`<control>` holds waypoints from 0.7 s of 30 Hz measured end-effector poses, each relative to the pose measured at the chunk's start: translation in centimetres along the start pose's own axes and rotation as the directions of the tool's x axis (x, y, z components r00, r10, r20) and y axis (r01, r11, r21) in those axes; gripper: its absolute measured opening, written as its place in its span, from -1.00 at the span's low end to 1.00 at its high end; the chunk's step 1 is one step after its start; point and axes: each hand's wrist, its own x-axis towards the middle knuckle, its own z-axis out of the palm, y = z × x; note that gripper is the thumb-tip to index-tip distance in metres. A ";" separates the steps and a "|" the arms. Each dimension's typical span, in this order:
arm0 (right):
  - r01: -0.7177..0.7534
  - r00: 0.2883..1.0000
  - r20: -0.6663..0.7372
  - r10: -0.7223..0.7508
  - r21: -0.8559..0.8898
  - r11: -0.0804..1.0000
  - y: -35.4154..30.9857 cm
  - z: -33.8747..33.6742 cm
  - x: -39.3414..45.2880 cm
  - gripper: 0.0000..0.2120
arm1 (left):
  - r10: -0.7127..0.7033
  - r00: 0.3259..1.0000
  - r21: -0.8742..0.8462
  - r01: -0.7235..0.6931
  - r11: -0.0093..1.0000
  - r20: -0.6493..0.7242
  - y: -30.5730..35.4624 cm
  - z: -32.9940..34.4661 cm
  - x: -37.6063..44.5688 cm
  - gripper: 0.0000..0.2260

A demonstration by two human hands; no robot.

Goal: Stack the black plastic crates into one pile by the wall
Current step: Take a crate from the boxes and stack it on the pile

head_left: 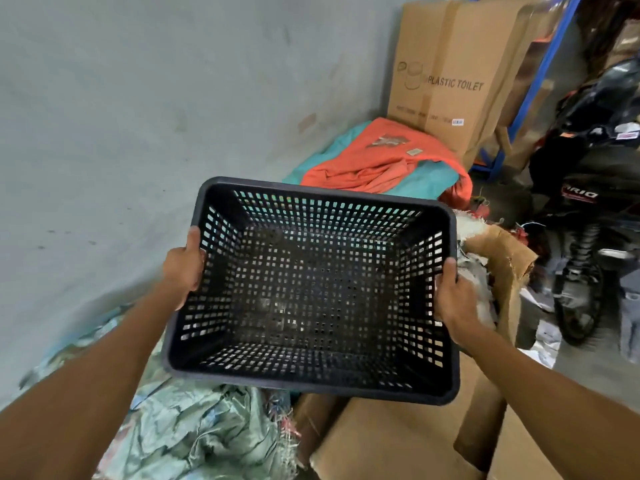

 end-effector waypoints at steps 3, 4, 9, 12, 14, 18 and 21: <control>0.103 0.995 0.014 -0.103 0.002 0.995 -0.6 -2.2 -1.6 -0.23 | -0.019 0.991 -0.022 0.016 1.000 -0.130 -0.5 -2.1 -5.8 -0.40; 0.141 0.990 0.024 -0.141 0.011 0.990 -1.0 -3.2 -2.2 -0.27 | -0.023 0.983 -0.029 0.018 0.999 -0.180 -0.7 -2.6 -7.8 -0.37; 0.323 0.944 0.050 -0.325 0.046 0.945 -2.3 -7.9 -5.3 -0.39 | 0.056 0.916 -0.007 -0.064 0.998 -0.398 -1.1 -4.9 -17.2 -0.30; 0.404 0.913 0.032 -0.407 0.080 0.911 -3.9 -9.5 -6.9 -0.37 | 0.051 0.870 -0.083 -0.105 0.991 -0.491 -1.0 -7.2 -21.3 -0.30; 0.455 0.888 0.019 -0.459 0.113 0.884 -5.2 -10.0 -8.4 -0.30 | 0.047 0.848 -0.130 -0.136 0.982 -0.528 -0.8 -9.0 -23.7 -0.32; 0.514 0.848 0.046 -0.527 0.166 0.842 -7.2 -9.7 -11.9 -0.23 | 0.063 0.801 -0.140 -0.181 0.973 -0.595 -0.4 -13.6 -28.7 -0.37; 0.538 0.827 0.075 -0.557 0.185 0.822 -8.6 -8.9 -15.0 -0.24 | 0.050 0.752 -0.124 -0.173 0.977 -0.657 -1.1 -17.2 -32.5 -0.38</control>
